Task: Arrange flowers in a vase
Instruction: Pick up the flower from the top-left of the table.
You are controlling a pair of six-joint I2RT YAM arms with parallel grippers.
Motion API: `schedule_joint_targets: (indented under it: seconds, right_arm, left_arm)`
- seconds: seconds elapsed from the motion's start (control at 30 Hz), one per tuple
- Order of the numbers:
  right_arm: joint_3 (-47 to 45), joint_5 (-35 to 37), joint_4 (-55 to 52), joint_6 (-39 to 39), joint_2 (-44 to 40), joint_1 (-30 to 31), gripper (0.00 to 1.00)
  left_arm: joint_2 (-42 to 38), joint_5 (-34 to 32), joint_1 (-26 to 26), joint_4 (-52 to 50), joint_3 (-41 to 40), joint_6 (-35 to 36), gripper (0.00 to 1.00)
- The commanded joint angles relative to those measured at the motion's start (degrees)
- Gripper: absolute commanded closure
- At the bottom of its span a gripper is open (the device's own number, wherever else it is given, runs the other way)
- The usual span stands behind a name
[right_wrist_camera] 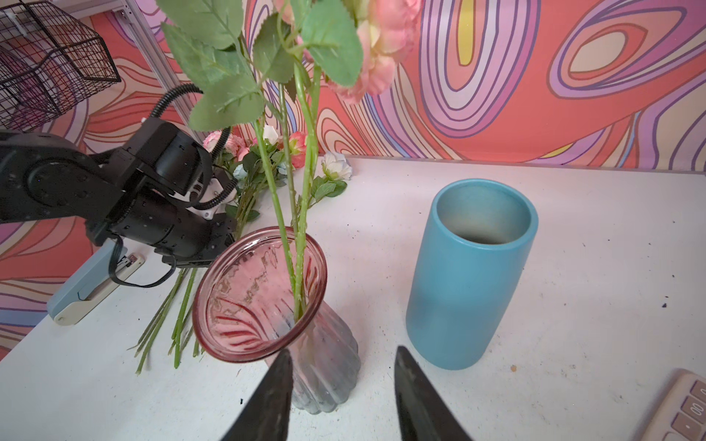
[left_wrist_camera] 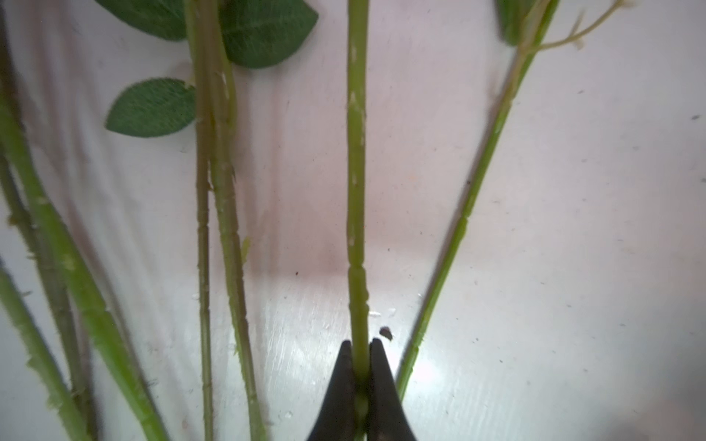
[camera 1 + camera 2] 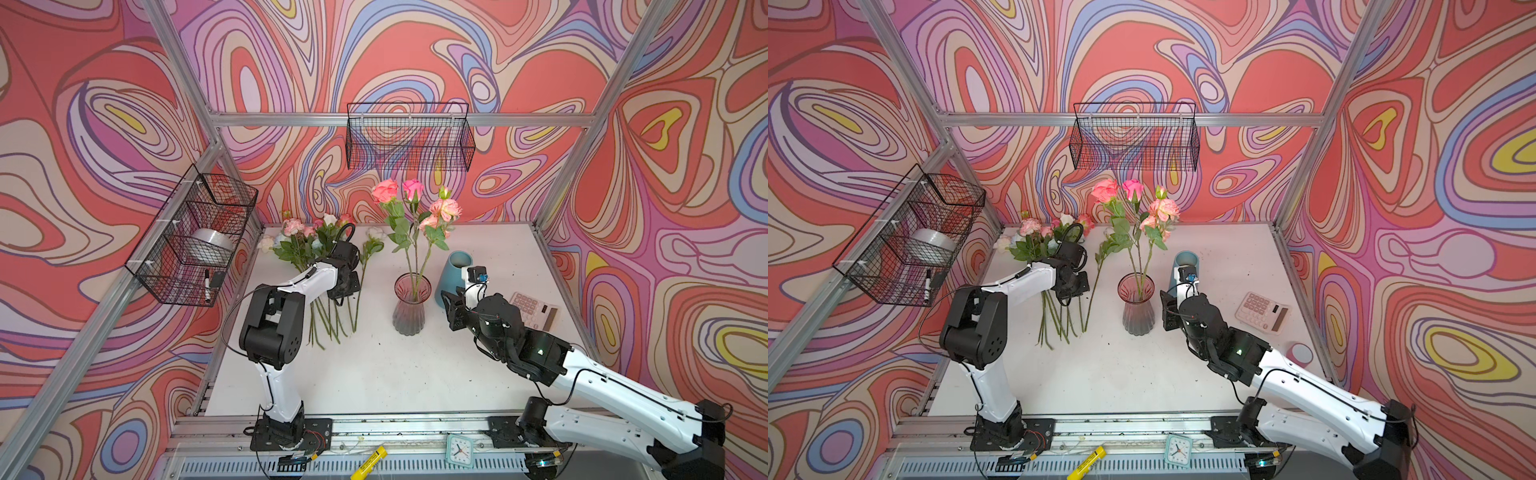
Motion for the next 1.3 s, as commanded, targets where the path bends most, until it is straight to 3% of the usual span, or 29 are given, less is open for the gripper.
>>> schedule_joint_targets:
  seconds: [0.0,0.43,0.87,1.07,1.27]
  right_arm:
    - [0.42,0.12,0.42,0.01,0.19,-0.16,0.56]
    - [4.75,-3.18,-2.39,1.95,0.18,-0.13,0.58]
    - [11.51,-8.04,-5.47,6.0,2.99,-0.14,0.57]
    - [16.14,-10.01,-8.63,8.61,4.53,-0.13,0.57]
    - [18.19,-11.5,-9.01,9.59,6.05,-0.13,0.57]
  left_arm:
    - [-6.84,0.84,0.12,-1.27,-0.92,0.34,1.0]
    - [-25.91,6.2,0.1,-0.19,-9.29,0.96,1.0]
    - [-59.8,11.18,0.15,2.5,-26.28,-0.04,1.0]
    - [-73.47,15.71,0.15,4.79,-30.19,2.68,1.0]
    - [-78.08,20.76,0.08,12.95,-32.83,3.85,1.0]
